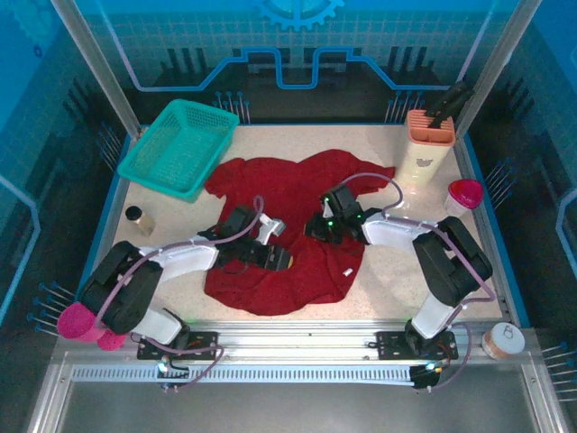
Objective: Fold the inside-out t-shirt
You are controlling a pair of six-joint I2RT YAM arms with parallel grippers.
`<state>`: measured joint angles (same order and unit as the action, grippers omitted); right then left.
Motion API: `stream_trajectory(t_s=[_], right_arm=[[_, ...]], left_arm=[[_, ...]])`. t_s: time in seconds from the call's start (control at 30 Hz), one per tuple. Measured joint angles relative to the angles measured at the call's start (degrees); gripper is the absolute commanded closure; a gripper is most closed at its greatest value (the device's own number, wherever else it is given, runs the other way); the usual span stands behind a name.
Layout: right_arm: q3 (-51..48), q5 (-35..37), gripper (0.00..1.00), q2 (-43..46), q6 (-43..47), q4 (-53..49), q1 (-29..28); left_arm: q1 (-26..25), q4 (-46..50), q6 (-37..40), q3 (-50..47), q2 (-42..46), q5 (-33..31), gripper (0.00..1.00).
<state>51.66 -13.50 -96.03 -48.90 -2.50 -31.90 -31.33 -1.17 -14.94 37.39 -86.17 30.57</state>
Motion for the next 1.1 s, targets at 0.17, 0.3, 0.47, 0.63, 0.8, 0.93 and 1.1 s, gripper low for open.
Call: stream_trajectory(t_s=[0.17, 0.3, 0.47, 0.63, 0.8, 0.93, 1.1], right_arm=[[-5.20, 1.03, 0.78, 7.21, 6.56, 4.35, -0.33], [-14.25, 2.86, 0.73, 16.65, 17.70, 9.38, -3.58], [-27.39, 5.03, 0.57, 25.20, 38.18, 22.16, -17.09], [-34.80, 6.36, 0.42, 20.44, 51.06, 35.06, -23.85], [-31.91, 21.51, 0.00, 8.26, 54.05, 45.66, -29.44], [-29.53, 33.83, 0.00, 0.72, 48.92, 55.82, -31.21], [-29.29, 43.65, 0.00, -7.41, 38.88, 70.97, -29.03]], left_arm=[[-0.57, 1.68, 0.20, 3.72, -5.57, -2.16, 0.94], [-0.52, 4.07, 1.64, 5.27, -3.52, -2.25, 1.00], [0.85, 8.33, 2.89, 7.69, 5.25, -0.50, 1.00], [1.99, 13.33, 4.55, 12.92, 11.19, 2.56, 1.00], [1.99, 19.80, 6.12, 18.60, 12.59, 5.03, 1.00], [1.99, 23.71, 7.02, 21.70, 13.57, 5.77, 1.00], [1.99, 26.80, 7.58, 24.13, 15.56, 6.21, 1.00]])
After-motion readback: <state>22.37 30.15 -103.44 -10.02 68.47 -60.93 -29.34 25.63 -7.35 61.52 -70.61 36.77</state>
